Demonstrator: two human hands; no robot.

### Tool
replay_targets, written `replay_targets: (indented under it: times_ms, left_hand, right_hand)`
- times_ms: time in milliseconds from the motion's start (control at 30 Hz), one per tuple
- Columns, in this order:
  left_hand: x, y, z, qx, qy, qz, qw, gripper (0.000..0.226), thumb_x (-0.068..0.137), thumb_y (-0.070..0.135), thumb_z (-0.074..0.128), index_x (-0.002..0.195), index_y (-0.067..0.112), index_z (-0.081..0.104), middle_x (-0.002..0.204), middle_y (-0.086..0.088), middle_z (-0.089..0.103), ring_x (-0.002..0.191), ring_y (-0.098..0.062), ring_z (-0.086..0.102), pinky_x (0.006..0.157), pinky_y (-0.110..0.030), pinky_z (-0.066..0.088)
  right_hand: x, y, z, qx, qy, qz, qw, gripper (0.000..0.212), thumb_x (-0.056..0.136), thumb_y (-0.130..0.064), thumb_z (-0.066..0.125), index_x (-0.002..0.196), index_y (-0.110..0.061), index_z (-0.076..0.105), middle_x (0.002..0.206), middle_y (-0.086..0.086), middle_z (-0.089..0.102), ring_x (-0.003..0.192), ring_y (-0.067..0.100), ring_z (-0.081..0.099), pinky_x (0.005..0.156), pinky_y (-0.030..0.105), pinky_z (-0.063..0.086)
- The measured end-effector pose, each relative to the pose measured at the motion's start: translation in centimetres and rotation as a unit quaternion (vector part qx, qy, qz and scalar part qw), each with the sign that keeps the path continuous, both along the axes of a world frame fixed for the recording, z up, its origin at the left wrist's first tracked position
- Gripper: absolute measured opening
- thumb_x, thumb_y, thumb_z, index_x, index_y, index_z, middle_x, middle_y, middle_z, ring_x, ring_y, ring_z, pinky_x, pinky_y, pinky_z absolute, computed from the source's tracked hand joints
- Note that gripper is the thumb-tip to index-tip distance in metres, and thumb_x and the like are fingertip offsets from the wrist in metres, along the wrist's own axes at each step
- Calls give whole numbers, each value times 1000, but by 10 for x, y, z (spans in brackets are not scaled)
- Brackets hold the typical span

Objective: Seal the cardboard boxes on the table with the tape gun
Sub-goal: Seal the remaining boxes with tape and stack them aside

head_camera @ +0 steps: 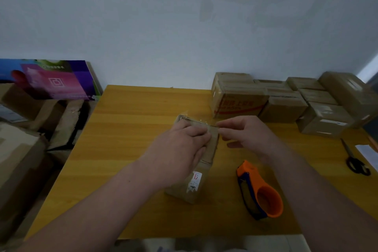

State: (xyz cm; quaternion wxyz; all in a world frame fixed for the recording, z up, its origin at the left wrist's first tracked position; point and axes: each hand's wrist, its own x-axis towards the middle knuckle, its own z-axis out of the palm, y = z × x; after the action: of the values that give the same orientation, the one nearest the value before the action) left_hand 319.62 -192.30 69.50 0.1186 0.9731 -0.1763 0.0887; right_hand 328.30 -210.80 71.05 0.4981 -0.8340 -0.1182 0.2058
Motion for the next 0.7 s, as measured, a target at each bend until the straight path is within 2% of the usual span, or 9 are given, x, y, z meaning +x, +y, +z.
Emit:
replay_targets:
  times_ms: [233, 367, 467, 500, 567, 633, 700]
  left_hand:
    - [-7, 4, -8, -37, -16, -17, 999, 49, 94, 36, 33, 128, 17, 62, 128, 6, 59, 111, -18, 51, 93, -32, 50]
    - [-11, 5, -11, -47, -23, -18, 998, 47, 93, 34, 35, 127, 15, 62, 126, 5, 59, 109, -18, 50, 89, -29, 49]
    - [-12, 5, -10, -44, -41, -24, 998, 45, 93, 32, 38, 125, 13, 63, 119, 5, 58, 102, -15, 49, 84, -19, 41]
    - [-13, 5, -10, -44, -49, -27, 998, 44, 93, 31, 39, 124, 13, 64, 116, 4, 58, 100, -14, 48, 83, -16, 37]
    - [-12, 5, -10, -50, -65, -36, 996, 40, 93, 28, 41, 121, 12, 65, 111, 3, 58, 95, -14, 47, 79, -17, 39]
    - [-12, 6, -12, -60, -85, -44, 994, 38, 93, 26, 43, 119, 11, 66, 108, 1, 58, 94, -14, 48, 77, -21, 43]
    - [-12, 6, -16, -69, -115, -50, 990, 35, 93, 23, 45, 115, 8, 68, 104, -2, 60, 91, -14, 48, 76, -22, 44]
  right_hand:
    - [4, 10, -7, 18, 35, -29, 999, 13, 79, -17, 77, 88, -11, 72, 90, 4, 71, 86, 15, 68, 67, 25, 58]
    - [1, 18, -10, -9, -25, -33, 999, 15, 79, -19, 77, 80, -8, 68, 87, 7, 69, 84, 20, 67, 66, 27, 59]
    - [-2, 20, -13, -48, -122, -30, 991, 19, 80, -24, 76, 71, -11, 66, 78, 5, 66, 76, 20, 65, 66, 32, 58]
    - [-3, 21, -14, -63, -163, -30, 984, 21, 81, -26, 75, 67, -13, 64, 73, 1, 64, 72, 16, 62, 66, 30, 55]
    - [-6, 22, -16, -81, -231, -30, 969, 23, 82, -27, 74, 64, -20, 62, 69, -7, 61, 67, 4, 56, 62, 17, 45]
    - [-8, 22, -18, -72, -258, -33, 963, 14, 83, -28, 73, 71, -24, 67, 73, -13, 63, 70, -2, 57, 62, 8, 40]
    - [-12, 20, -21, -52, -263, -32, 963, 3, 84, -26, 72, 82, -24, 73, 79, -15, 65, 76, -5, 58, 65, 5, 41]
